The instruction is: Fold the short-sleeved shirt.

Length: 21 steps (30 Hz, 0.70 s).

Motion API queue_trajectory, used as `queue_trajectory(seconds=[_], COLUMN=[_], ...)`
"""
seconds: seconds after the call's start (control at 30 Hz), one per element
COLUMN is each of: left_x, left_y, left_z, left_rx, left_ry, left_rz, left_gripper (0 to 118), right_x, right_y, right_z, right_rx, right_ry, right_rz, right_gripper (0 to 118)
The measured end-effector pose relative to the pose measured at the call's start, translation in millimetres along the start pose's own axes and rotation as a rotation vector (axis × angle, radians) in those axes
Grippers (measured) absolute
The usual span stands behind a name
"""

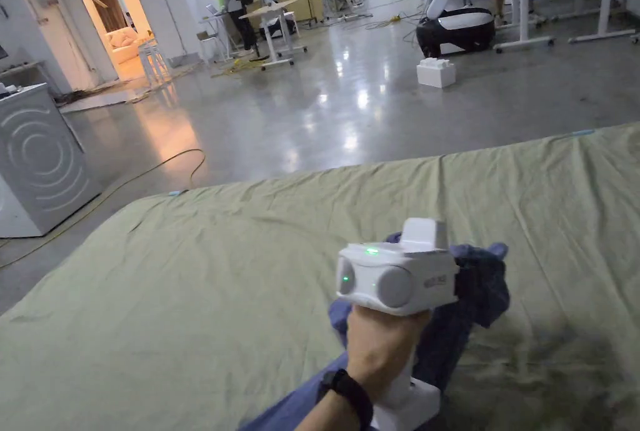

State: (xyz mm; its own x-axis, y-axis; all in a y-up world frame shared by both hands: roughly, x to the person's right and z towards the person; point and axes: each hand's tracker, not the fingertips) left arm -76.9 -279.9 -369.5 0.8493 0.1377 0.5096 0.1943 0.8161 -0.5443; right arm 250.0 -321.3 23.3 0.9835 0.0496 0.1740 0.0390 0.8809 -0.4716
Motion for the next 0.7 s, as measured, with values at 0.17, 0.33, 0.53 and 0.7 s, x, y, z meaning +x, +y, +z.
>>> queue_trajectory(seconds=[0.17, 0.33, 0.53, 0.7], left_x=[119.7, 196.1, 199.0, 136.5], left_y=[-88.0, -161.1, -169.7, -141.5], left_z=[-43.4, -47.7, -39.9, 54.5], left_rx=[-0.124, -0.217, -0.244, 0.02], left_ry=[-0.234, -0.366, -0.364, -0.283], left_rz=[-0.05, -0.094, 0.058, 0.087], left_gripper=[7, 7, 69, 78], right_x=[10.1, 11.7, -7.7, -34.9], right_y=[-10.0, -16.7, -12.3, 13.0], right_z=[8.1, 7.2, 10.1, 9.6], right_rx=[-0.03, -0.057, -0.03, 0.067], right_ry=[-0.025, -0.017, 0.047, 0.165], right_rz=[0.01, 0.007, 0.026, 0.028], right_gripper=[2, 2, 2, 2])
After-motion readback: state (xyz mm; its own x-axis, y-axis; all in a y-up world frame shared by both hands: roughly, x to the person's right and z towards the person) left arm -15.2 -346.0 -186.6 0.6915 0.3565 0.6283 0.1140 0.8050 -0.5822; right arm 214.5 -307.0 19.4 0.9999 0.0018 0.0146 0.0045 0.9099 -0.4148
